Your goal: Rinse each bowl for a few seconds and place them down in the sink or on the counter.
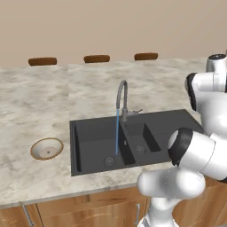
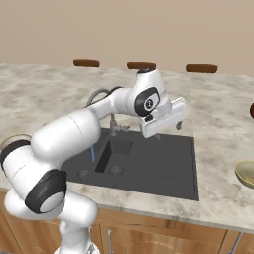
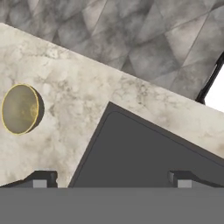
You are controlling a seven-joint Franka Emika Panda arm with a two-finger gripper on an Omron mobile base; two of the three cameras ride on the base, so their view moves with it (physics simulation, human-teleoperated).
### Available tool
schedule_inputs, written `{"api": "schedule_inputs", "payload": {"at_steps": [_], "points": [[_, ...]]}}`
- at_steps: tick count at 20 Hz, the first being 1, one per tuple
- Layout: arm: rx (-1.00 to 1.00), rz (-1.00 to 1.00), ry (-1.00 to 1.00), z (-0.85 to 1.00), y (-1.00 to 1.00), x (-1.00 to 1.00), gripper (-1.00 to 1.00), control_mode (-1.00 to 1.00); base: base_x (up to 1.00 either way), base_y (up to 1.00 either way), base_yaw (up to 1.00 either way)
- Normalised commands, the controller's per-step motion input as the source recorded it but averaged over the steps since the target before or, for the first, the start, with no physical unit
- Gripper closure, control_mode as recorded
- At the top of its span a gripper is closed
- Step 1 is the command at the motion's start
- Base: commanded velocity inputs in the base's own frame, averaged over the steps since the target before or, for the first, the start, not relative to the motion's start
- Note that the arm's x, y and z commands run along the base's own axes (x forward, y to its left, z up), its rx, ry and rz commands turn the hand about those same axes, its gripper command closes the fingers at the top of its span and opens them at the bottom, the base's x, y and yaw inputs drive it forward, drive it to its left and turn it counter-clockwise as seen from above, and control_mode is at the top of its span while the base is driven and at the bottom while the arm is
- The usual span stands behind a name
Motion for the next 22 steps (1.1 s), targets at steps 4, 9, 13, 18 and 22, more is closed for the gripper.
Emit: {"api": "schedule_inputs", "payload": {"at_steps": [4,9,13,18,22], "points": [[0.03,-0.04,0.00,0.00,-0.39,-0.22,-1.00,-1.00,0.00,0.00,0.00],[0.04,-0.03,0.00,-0.01,-0.33,-0.13,-1.00,-1.00,0.00,0.00,0.00],[0.02,-0.01,-0.01,-0.10,-0.22,-0.22,-1.00,-1.00,0.00,0.00,0.00],[0.00,0.00,-0.02,-0.15,-0.13,-0.28,-1.00,-1.00,0.00,0.00,0.00],[0.00,0.00,-0.02,-0.10,-0.01,-0.36,-1.00,-1.00,0.00,0.00,0.00]]}}
